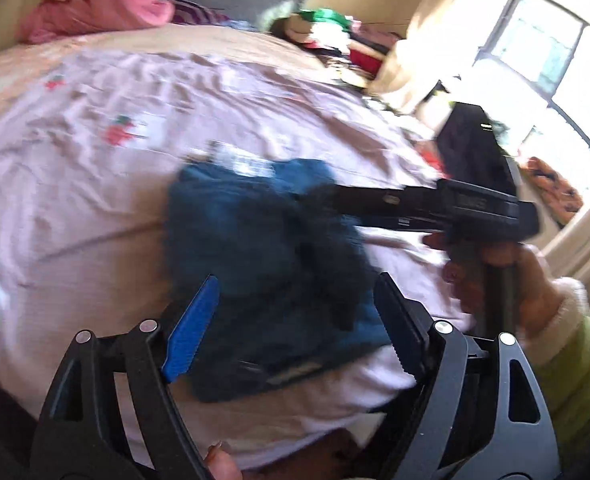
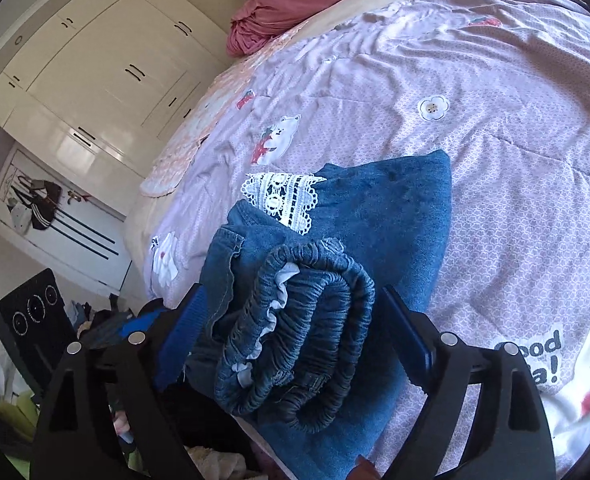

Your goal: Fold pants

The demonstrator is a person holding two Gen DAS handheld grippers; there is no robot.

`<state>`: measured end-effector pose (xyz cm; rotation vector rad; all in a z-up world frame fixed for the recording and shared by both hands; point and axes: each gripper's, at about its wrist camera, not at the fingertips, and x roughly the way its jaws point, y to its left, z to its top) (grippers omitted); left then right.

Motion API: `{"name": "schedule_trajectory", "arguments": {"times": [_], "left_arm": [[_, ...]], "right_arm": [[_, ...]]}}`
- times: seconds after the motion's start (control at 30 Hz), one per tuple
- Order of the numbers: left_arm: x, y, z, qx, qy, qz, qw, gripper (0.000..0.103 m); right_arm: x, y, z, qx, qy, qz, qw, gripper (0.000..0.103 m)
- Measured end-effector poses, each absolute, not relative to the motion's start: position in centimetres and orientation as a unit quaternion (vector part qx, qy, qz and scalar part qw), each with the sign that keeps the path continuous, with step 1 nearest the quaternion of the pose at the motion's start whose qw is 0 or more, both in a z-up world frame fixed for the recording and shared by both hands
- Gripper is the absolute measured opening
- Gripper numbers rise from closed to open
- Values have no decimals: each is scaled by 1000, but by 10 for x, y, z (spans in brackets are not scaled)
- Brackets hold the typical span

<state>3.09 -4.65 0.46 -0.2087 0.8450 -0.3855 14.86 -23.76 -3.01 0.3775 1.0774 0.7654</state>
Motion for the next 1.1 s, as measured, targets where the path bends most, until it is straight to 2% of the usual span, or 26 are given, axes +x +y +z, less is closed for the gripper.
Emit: {"name": "schedule_trajectory", "arguments": {"times": [0.07, 0.1, 0.13, 0.17, 0.23, 0.37, 0.6, 0.77, 0.83, 0.97, 1.03, 1.07, 1.1], "left_arm": [[39, -44, -3, -88, 418, -166, 889, 70], [43, -45, -7, -85, 422, -165, 888, 60], [47, -48, -13, -79, 430, -160, 885, 54], [48, -50, -18, -77, 437, -160, 882, 46], [45, -54, -22, -65, 438, -163, 882, 43], [36, -63, -20, -36, 426, -170, 888, 42], [29, -82, -33, -8, 447, -199, 872, 42], [23, -72, -18, -14, 429, -200, 881, 42], [23, -66, -9, -19, 417, -197, 887, 42], [33, -70, -10, -21, 411, -211, 887, 41], [35, -78, -17, -16, 422, -224, 878, 27], [35, -83, -21, -12, 432, -230, 872, 21], [33, -87, -25, -7, 438, -239, 867, 21]], "right_arm": [[156, -230, -37, 169, 516, 345, 766, 82], [158, -226, -39, 163, 518, 345, 765, 71], [158, -219, -40, 150, 517, 347, 768, 45], [157, -215, -38, 140, 509, 350, 774, 41], [152, -210, -28, 136, 478, 366, 787, 36], [141, -218, -8, 137, 422, 400, 802, 36], [145, -253, -49, 137, 484, 348, 791, 43], [139, -258, -30, 129, 478, 348, 796, 63], [140, -262, -11, 124, 449, 347, 814, 66], [160, -244, 20, 102, 423, 357, 827, 66], [174, -223, 25, 74, 426, 369, 823, 63], [182, -211, 24, 56, 435, 373, 817, 58], [189, -199, 22, 39, 447, 379, 809, 54]]}}
